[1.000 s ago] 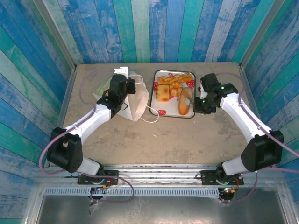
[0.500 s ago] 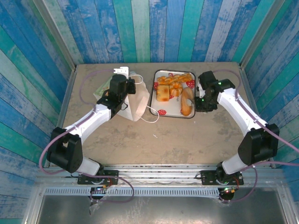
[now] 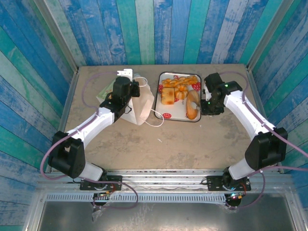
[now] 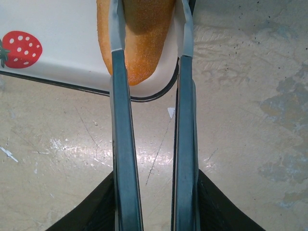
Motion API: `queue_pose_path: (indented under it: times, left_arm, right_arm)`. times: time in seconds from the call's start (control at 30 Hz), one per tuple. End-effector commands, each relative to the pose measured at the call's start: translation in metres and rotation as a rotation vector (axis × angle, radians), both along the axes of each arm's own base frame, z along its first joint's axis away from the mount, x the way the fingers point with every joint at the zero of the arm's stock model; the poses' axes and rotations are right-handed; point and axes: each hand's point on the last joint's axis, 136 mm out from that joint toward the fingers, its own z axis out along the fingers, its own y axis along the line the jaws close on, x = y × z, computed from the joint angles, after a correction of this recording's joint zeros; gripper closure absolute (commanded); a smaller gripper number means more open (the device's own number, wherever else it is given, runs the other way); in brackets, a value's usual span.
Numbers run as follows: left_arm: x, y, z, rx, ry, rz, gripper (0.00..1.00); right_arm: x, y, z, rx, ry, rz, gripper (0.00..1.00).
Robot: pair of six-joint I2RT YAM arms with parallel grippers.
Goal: Take the fake bread out of the paper bag
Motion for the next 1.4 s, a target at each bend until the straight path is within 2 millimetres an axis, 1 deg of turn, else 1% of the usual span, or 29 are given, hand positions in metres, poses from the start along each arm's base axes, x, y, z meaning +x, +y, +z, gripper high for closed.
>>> queue_pose_path:
  times: [0.0,0.33,0.47,0.57,0.63,0.77,0.83,0.93,1.03,1.1,1.2,1.3,1.37]
  left_arm:
    - [-0.004,0.001,0.036,-0.044,-0.086,-0.005,1.0]
    - [-0.003,-0.001,0.041,-0.053,-0.095,-0.011,1.0]
    - [-0.003,-0.002,0.04,-0.051,-0.092,-0.015,1.0]
    - [-0.003,-0.003,0.039,-0.044,-0.092,-0.021,1.0]
    - [-0.003,-0.003,0.038,-0.036,-0.09,-0.022,1.0]
    - [-0.005,-0.002,0.037,-0.009,-0.095,-0.03,1.0]
    - [-0.006,-0.002,0.038,0.006,-0.1,-0.035,1.0]
    - [-0.008,-0.002,0.04,0.031,-0.117,-0.051,1.0]
    - [-0.01,-0.004,0.045,0.048,-0.133,-0.073,1.0]
    - [-0.011,-0.006,0.048,0.053,-0.141,-0.094,1.0]
    - [-0.014,-0.008,0.053,0.056,-0.151,-0.107,1.0]
    - [-0.016,-0.005,0.056,0.055,-0.168,-0.104,1.0]
    - [-0.017,-0.005,0.057,0.058,-0.172,-0.102,1.0]
  right_arm:
    - [-0.002,-0.003,0.026,0.013,-0.056,-0.019,0.62]
    - [-0.009,-0.006,0.052,0.031,-0.113,-0.026,0.6]
    - [-0.011,-0.001,0.06,0.069,-0.127,-0.017,0.63]
    - [-0.015,0.01,0.069,0.139,-0.144,0.004,0.64]
    - [-0.018,0.023,0.077,0.214,-0.169,0.035,0.64]
    - [-0.028,0.058,0.097,0.39,-0.22,0.112,0.65]
    - [-0.033,0.073,0.106,0.44,-0.242,0.138,0.66]
    - [-0.043,0.101,0.117,0.517,-0.273,0.189,0.67]
    - [-0.051,0.128,0.123,0.564,-0.288,0.235,0.67]
    - [-0.055,0.145,0.121,0.584,-0.281,0.251,0.67]
    - [-0.06,0.173,0.109,0.602,-0.249,0.282,0.66]
    - [-0.06,0.202,0.094,0.615,-0.215,0.298,0.66]
    - [-0.055,0.219,0.082,0.61,-0.19,0.295,0.66]
